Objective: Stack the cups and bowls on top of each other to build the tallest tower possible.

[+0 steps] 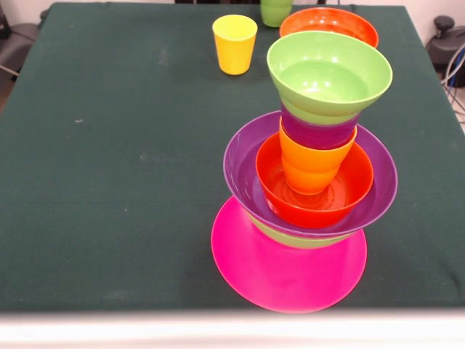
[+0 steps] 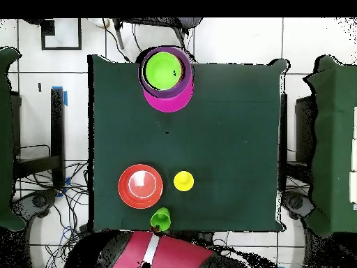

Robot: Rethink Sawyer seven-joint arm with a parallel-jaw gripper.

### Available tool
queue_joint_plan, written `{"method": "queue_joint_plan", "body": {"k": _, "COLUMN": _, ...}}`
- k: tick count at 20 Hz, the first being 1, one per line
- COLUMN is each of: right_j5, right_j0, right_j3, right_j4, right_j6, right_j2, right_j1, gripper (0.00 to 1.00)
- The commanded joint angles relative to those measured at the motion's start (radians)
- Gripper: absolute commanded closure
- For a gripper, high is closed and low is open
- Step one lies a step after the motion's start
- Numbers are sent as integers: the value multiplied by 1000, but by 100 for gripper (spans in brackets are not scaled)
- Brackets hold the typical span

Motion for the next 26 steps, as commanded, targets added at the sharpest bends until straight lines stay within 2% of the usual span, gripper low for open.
{"method": "queue_joint_plan", "body": {"k": 1, "right_j5": -45, "right_j0": 17, "right_j3": -111, "right_j4": 75, "right_j6": 164, "right_j2": 41, "right_j1": 80, "gripper": 100}}
{"method": "queue_joint_plan", "body": {"k": 14, "right_j5": -56, "right_j0": 9, "right_j3": -110, "right_j4": 55, "right_j6": 155, "right_j2": 41, "right_j1": 57, "gripper": 100}}
{"method": "queue_joint_plan", "body": {"k": 18, "right_j5": -62, "right_j0": -18, "right_j3": -92, "right_j4": 56, "right_j6": 175, "right_j2": 49, "right_j1": 34, "gripper": 100}}
{"method": "queue_joint_plan", "body": {"k": 22, "right_j5": -28, "right_j0": -36, "right_j3": -74, "right_j4": 43, "right_j6": 157, "right_j2": 37, "right_j1": -37, "gripper": 100}}
{"method": "queue_joint_plan", "body": {"k": 26, "right_j5": 68, "right_j0": -69, "right_j3": -83, "right_j4": 23, "right_j6": 105, "right_j2": 40, "right_j1": -140, "gripper": 100}}
